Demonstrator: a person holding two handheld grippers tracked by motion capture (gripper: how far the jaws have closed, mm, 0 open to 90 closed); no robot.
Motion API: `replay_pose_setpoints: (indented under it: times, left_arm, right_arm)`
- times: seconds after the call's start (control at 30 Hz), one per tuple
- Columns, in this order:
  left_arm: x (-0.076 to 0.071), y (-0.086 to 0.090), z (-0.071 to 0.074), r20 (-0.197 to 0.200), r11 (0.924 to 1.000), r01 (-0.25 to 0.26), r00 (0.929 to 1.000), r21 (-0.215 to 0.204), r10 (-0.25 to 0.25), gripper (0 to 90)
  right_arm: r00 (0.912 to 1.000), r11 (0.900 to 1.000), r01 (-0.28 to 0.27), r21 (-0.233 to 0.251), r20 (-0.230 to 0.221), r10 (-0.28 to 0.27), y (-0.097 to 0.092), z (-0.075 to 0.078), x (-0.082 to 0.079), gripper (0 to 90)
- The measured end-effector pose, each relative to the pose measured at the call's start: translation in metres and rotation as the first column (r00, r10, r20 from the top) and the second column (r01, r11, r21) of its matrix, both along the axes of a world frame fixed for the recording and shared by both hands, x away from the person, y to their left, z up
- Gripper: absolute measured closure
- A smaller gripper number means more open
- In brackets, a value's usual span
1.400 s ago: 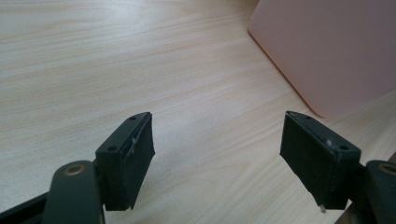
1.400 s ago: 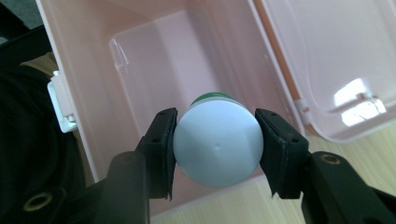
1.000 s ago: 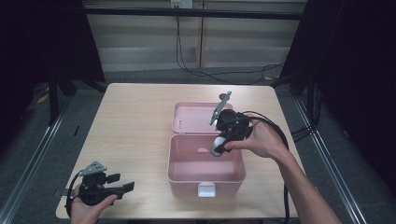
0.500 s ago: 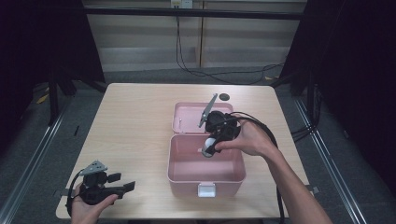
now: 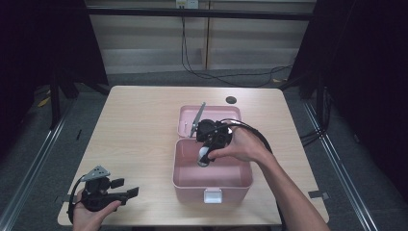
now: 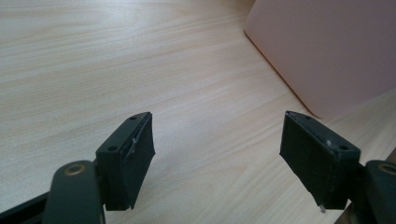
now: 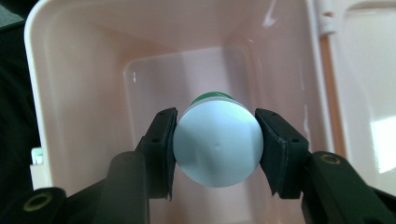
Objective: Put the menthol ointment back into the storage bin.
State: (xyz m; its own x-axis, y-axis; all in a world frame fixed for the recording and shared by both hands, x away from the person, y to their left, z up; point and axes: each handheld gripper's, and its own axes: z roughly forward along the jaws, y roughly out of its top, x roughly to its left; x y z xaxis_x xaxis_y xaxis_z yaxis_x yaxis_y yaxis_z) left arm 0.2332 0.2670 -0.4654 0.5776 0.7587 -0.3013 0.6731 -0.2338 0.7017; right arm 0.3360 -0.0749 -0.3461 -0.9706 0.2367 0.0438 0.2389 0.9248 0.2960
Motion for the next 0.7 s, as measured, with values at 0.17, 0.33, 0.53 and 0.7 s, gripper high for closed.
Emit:
replay_pose_setpoints:
  times: [0.17, 0.33, 0.53, 0.7]
  left_arm:
    - [0.000, -0.001, 0.000, 0.000, 1.0000, 0.002, 1.0000, -0.002, -0.002, 26.0]
    - [0.000, 0.000, 0.000, 0.001, 1.0000, 0.003, 1.0000, -0.001, -0.003, 26.1]
    - [0.000, 0.001, 0.000, 0.006, 1.0000, -0.001, 1.0000, 0.001, 0.001, 26.3]
    - [-0.001, 0.000, 0.001, 0.009, 1.0000, 0.004, 1.0000, 0.001, -0.004, 26.5]
  right_arm:
    - [0.9998, 0.9999, -0.012, 0.000, -0.016, 0.012, 0.009, -0.006, 0.000, 51.3]
    - [0.9995, 0.9997, -0.023, -0.005, -0.022, 0.023, 0.017, -0.010, 0.001, 51.3]
    - [0.9984, 0.9987, -0.047, -0.018, -0.033, 0.046, 0.028, -0.020, 0.002, 51.3]
    - [0.9971, 0.9980, -0.062, -0.010, -0.046, 0.061, 0.034, -0.027, 0.003, 51.3]
